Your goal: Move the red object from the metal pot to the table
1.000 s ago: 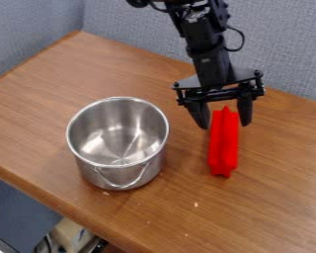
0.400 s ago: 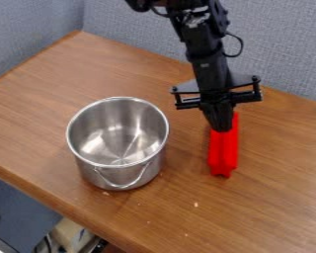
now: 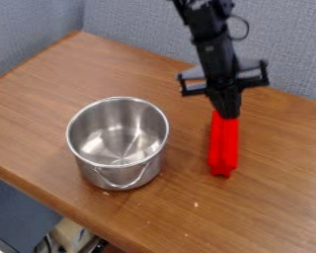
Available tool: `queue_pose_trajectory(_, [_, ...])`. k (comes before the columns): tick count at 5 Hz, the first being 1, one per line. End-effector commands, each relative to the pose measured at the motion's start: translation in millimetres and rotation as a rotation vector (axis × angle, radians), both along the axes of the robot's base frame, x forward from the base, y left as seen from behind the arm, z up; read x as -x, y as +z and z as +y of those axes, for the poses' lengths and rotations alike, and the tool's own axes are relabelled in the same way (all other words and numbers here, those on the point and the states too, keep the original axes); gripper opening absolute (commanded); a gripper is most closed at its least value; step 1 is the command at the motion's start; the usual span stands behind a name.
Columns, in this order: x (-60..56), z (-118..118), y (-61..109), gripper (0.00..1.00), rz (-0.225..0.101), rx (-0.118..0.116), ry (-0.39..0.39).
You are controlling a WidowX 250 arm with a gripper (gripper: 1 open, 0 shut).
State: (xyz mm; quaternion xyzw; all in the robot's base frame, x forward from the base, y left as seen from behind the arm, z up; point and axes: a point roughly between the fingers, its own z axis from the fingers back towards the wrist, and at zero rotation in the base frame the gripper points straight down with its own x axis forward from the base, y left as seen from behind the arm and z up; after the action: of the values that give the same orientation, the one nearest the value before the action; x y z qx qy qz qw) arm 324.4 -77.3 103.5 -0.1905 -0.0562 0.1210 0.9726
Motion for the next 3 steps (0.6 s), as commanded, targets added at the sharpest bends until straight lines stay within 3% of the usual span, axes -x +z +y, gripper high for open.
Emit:
queue_pose_trajectory(1, [-12.4,13.9,38.9,0.0,-0.085,0.035,0.057])
queue_pose_trajectory(2, [-15.4,17.3,35.9,0.0,-0.083,0.026,0.063])
queue_pose_trajectory(3, [-16.6,15.3,29.7,1.0,-0.088,0.004,0.047])
